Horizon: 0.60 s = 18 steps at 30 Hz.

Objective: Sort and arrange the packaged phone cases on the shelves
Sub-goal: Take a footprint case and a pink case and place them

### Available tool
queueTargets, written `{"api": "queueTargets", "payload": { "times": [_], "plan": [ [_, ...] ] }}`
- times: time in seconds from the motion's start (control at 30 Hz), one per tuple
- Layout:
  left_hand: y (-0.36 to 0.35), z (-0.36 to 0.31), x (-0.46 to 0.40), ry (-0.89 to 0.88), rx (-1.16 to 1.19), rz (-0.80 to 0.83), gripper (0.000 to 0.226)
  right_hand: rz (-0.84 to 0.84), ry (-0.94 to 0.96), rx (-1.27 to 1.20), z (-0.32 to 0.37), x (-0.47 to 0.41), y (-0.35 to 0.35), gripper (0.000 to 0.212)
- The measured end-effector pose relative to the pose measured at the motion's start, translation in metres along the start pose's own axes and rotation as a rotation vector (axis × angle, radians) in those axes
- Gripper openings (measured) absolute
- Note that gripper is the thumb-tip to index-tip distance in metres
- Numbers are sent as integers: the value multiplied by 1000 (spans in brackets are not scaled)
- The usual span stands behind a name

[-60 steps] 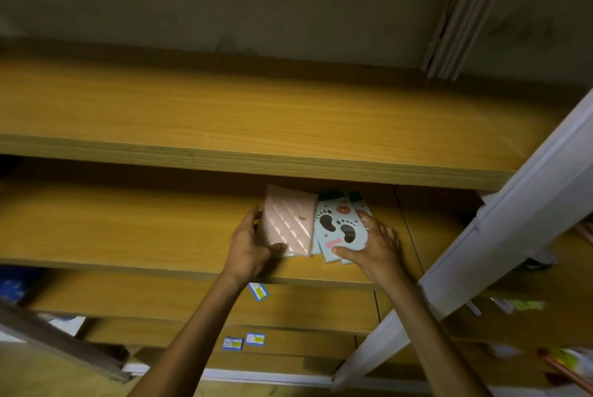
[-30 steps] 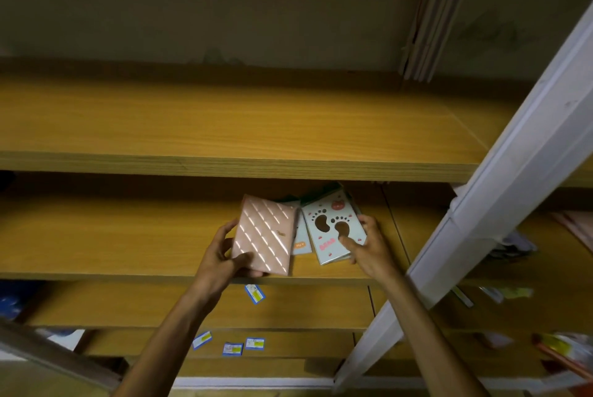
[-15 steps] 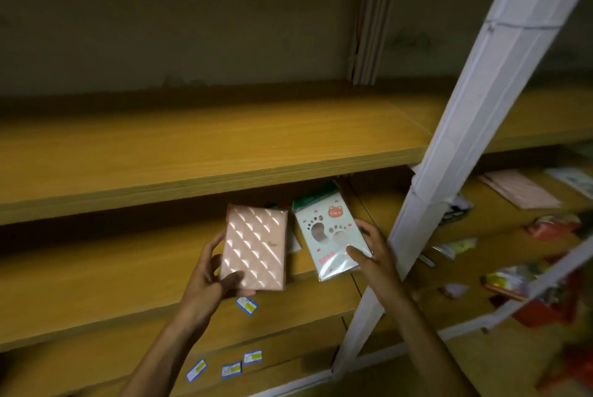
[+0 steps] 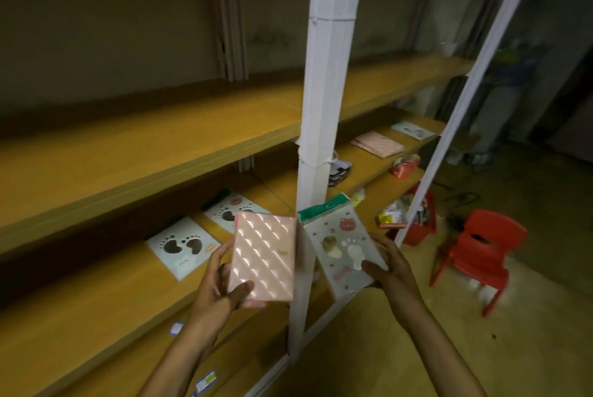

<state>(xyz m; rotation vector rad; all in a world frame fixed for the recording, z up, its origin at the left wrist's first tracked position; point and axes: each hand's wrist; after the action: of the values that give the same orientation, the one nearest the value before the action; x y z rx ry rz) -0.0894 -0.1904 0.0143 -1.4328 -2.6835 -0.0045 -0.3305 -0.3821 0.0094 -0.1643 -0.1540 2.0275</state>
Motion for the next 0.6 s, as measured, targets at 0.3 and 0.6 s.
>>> {"api": "queueTargets", "payload": {
  "times": [0.3,0.6],
  "plan": [
    [-109,0,-45,-41,-41,183,75,-218,11,-95,19,1,99,45],
    [-241,-5,-116,-142,-90,159,75,-266,44,-106,44,-69,219,43]
  ]
}}
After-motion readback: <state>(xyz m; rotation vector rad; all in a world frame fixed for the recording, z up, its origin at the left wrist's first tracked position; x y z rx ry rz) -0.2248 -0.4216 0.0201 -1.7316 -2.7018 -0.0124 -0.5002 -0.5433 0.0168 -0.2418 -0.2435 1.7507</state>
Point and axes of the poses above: each hand's wrist, its own x-axis away from the middle knuckle, its own y-axis out of the back of the hand, z = x × y, and after that the axes turned 9 degrees about -x, right-handed
